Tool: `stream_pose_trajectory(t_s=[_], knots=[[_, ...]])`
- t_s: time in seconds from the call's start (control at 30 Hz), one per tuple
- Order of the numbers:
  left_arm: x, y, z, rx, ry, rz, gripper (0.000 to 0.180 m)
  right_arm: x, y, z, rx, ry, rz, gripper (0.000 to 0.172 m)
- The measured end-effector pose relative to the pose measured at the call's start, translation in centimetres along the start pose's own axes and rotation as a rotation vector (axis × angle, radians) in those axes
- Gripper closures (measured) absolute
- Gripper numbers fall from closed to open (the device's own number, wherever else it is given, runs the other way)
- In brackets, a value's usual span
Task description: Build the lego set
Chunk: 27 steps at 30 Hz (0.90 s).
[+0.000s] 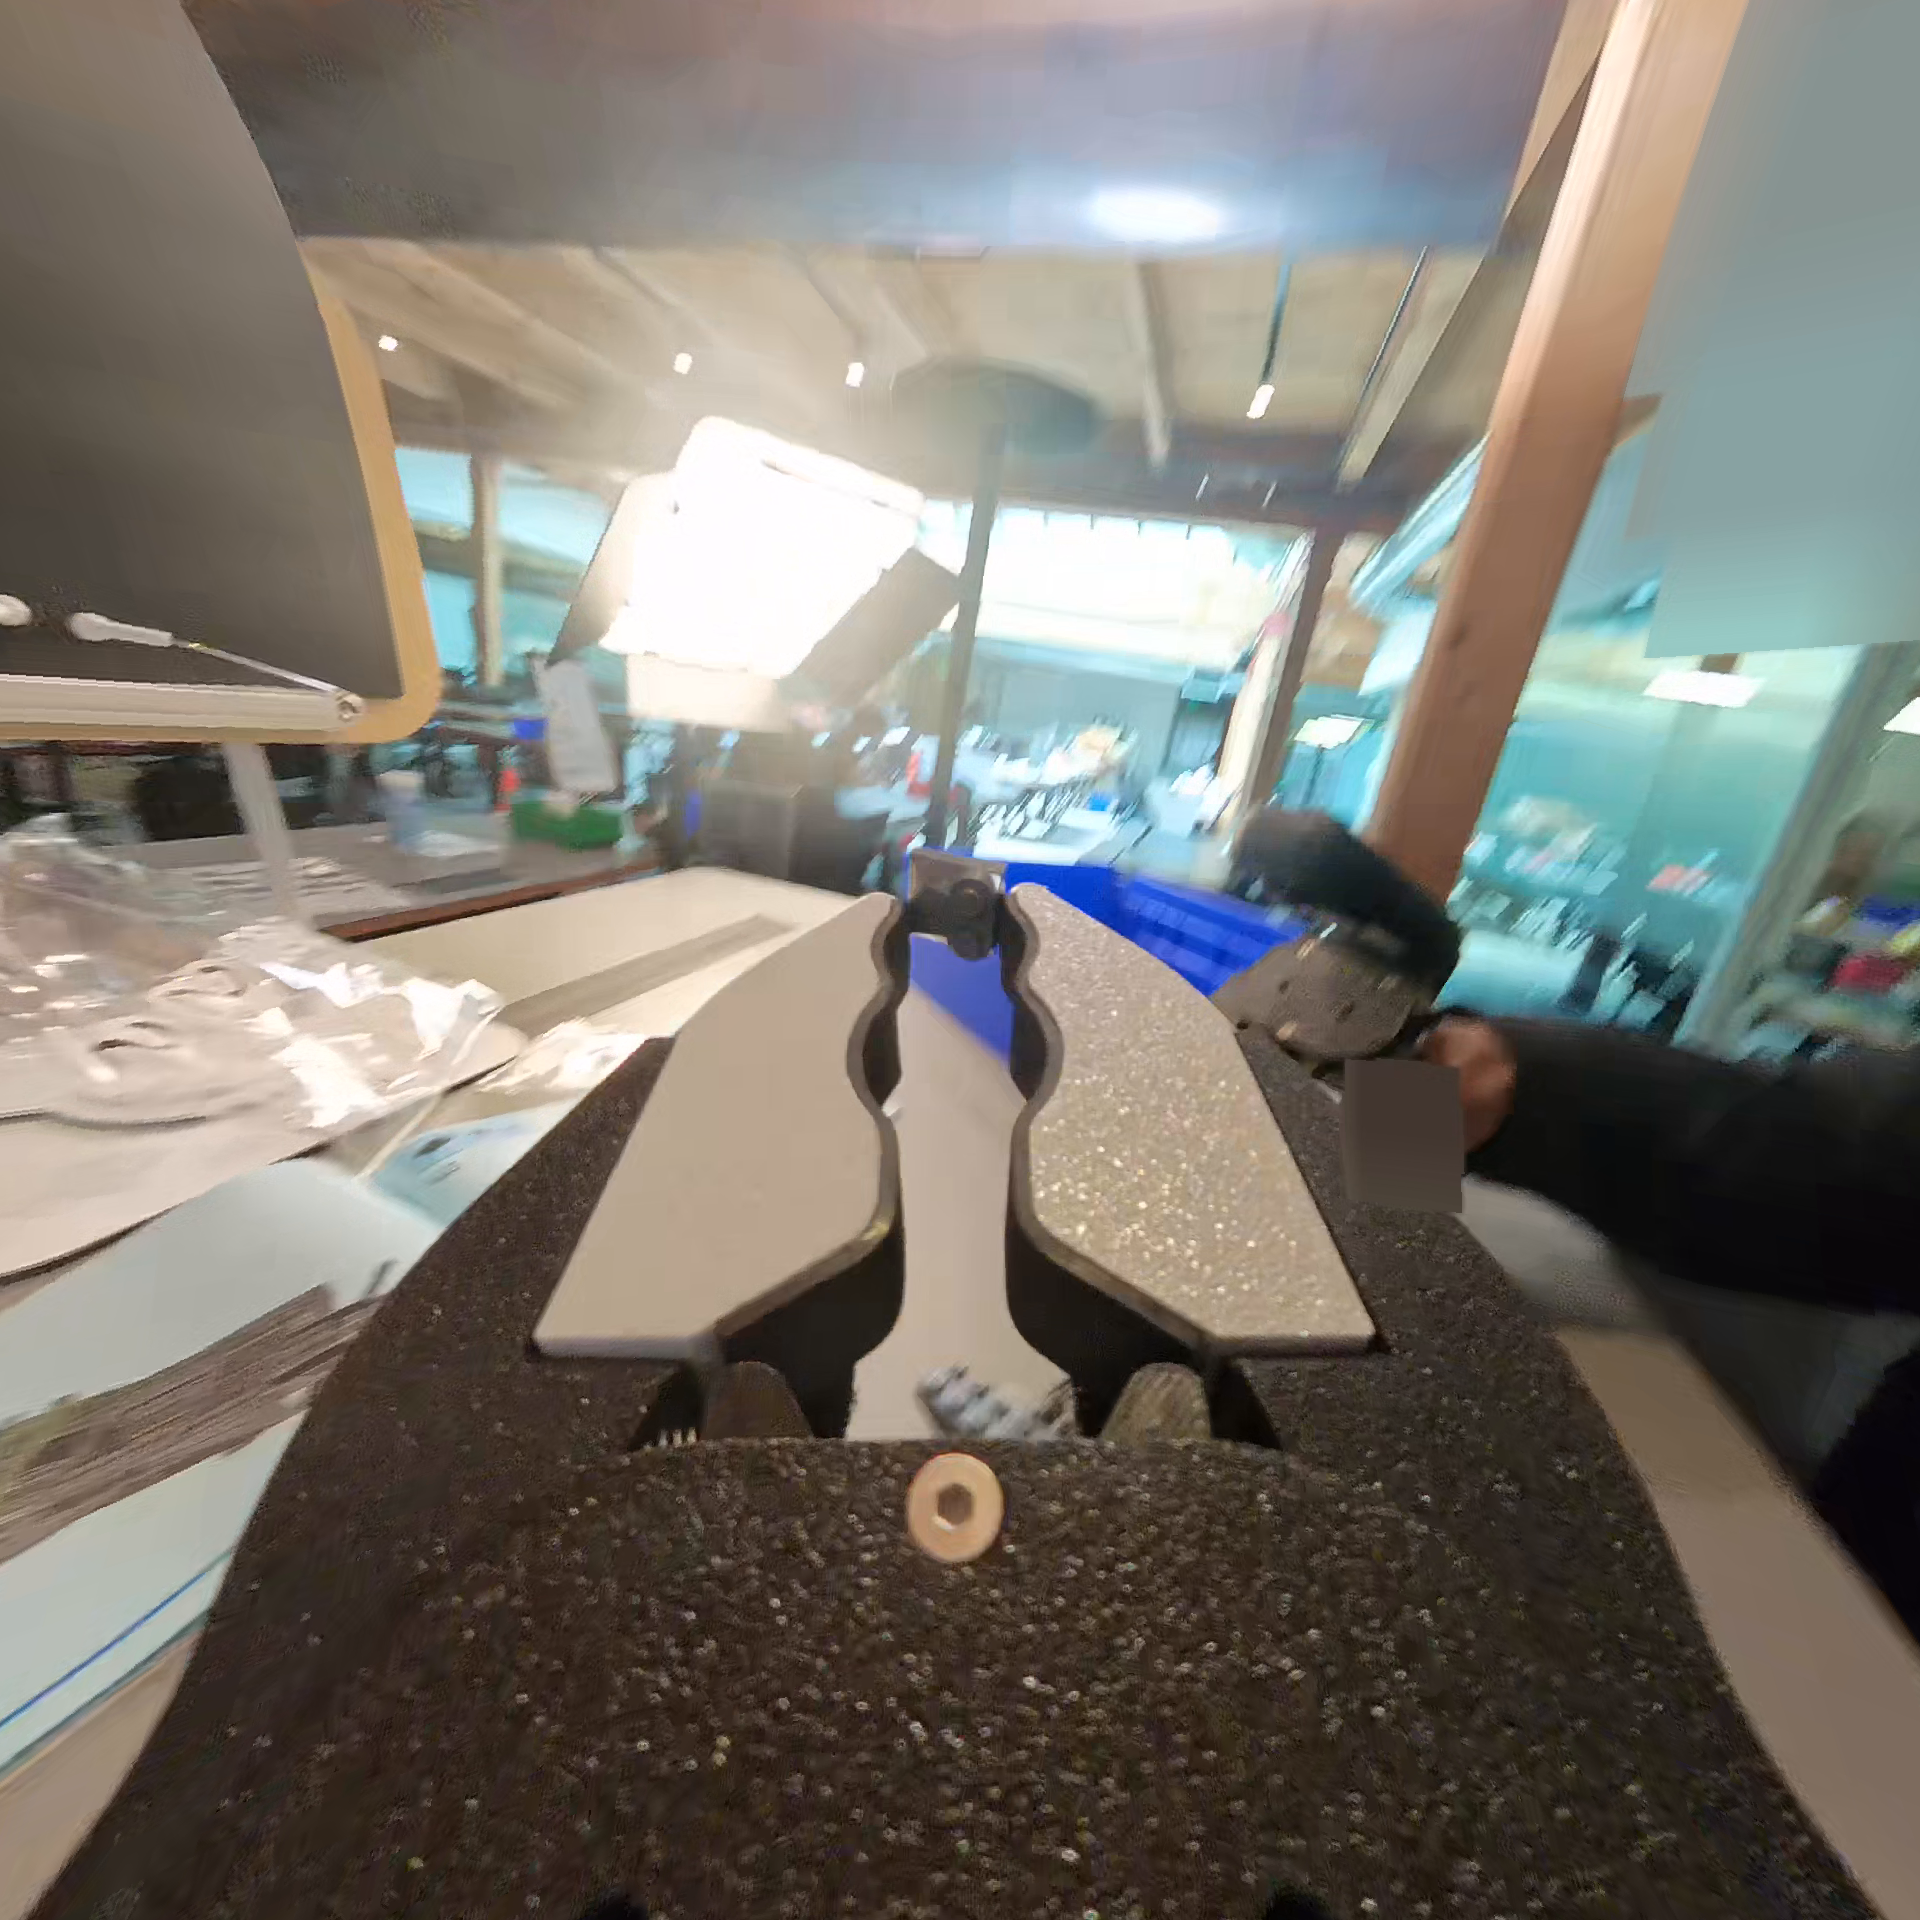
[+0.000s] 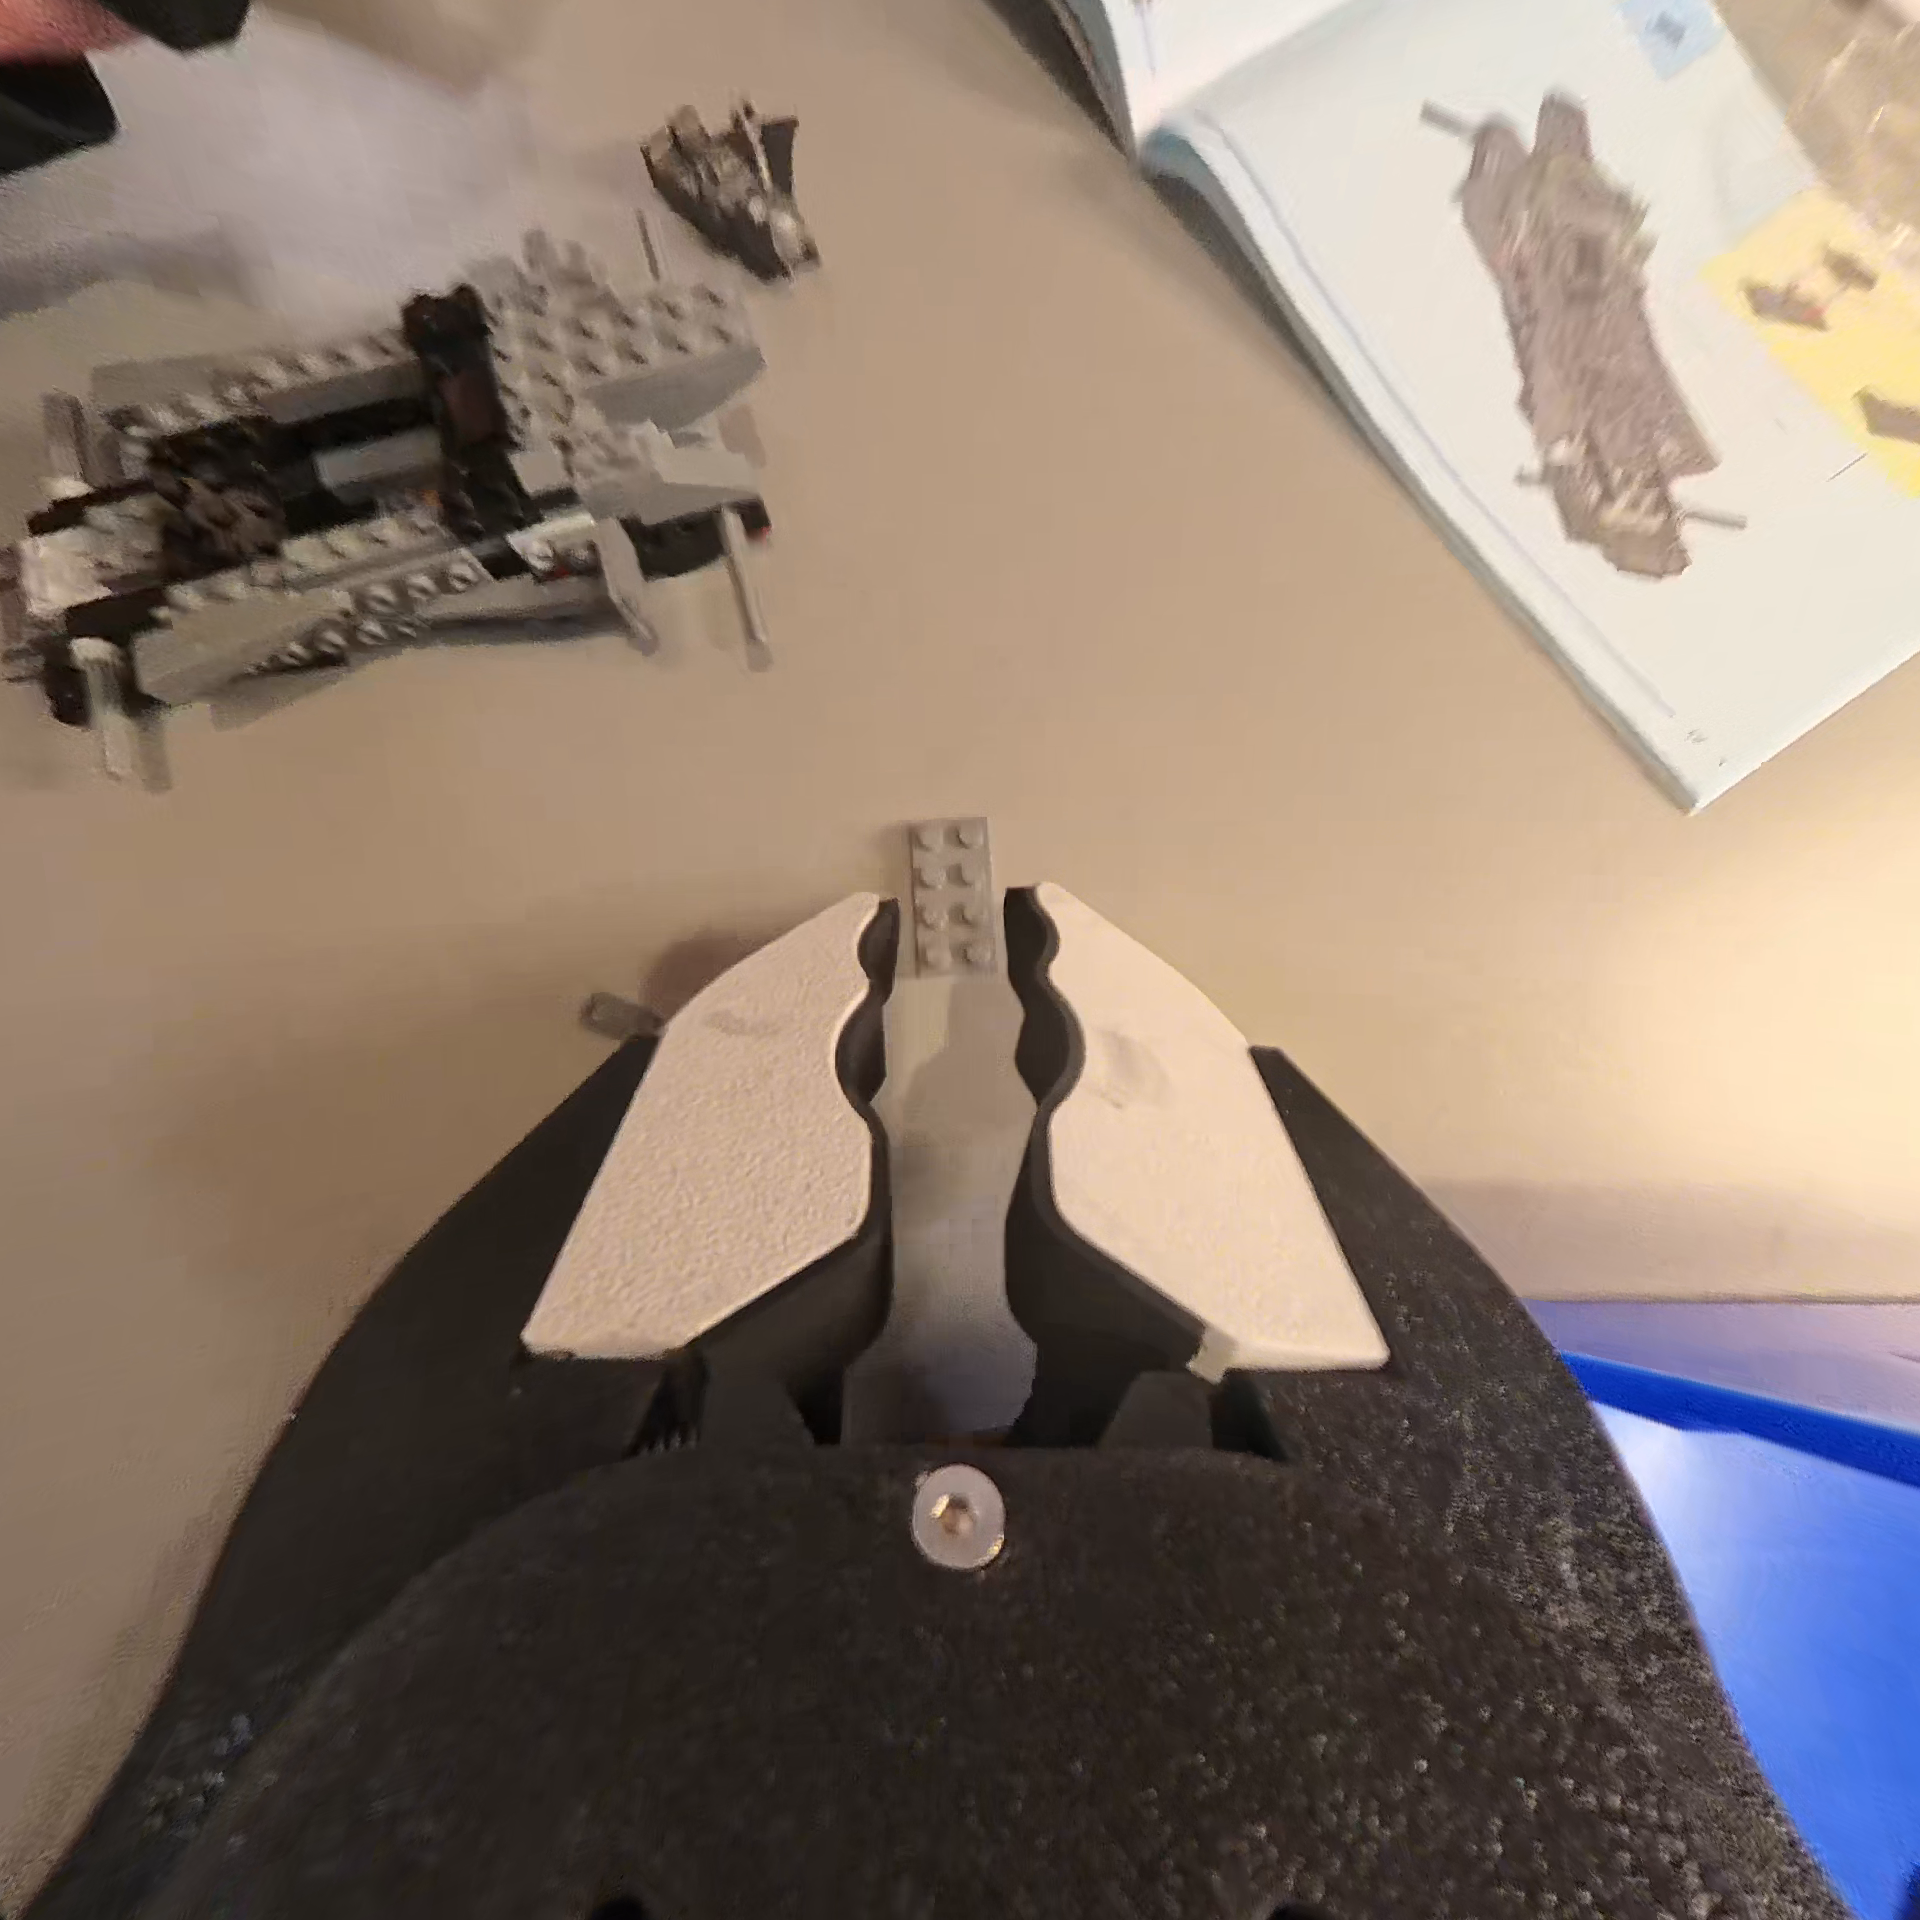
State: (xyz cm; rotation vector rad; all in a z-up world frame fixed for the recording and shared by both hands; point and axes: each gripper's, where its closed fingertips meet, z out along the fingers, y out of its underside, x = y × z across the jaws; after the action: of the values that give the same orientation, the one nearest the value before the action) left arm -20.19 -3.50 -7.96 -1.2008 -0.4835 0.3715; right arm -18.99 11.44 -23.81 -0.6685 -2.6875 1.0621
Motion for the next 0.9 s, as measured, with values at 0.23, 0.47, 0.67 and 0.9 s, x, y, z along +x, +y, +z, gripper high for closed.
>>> stream_pose_trajectory(t_s=[0.23, 0.47, 0.67, 0.9], knots=[[0.2, -4.8, -0.7, 0.464, 0.174, -0.665, 0.164, -8.6, -9.2, -1.2, 0.332, -0.213, -0.21, 0.145], [-0.7, -4.3, -0.5, 0.561, 0.092, -0.926, 0.164, -13.5, -10.0, 0.8, 0.399, -0.384, -0.378, 0.138], [-0.9, -3.3, -0.8, 0.563, 0.065, -1.005, 0.164, -16.3, -10.6, -0.4, 0.48, -0.541, -0.439, 0.137], [1.8, -4.1, -1.1, 0.569, 0.156, -0.993, 0.164, -18.2, -8.9, -2.1, 0.435, -0.69, -0.515, 0.135]])
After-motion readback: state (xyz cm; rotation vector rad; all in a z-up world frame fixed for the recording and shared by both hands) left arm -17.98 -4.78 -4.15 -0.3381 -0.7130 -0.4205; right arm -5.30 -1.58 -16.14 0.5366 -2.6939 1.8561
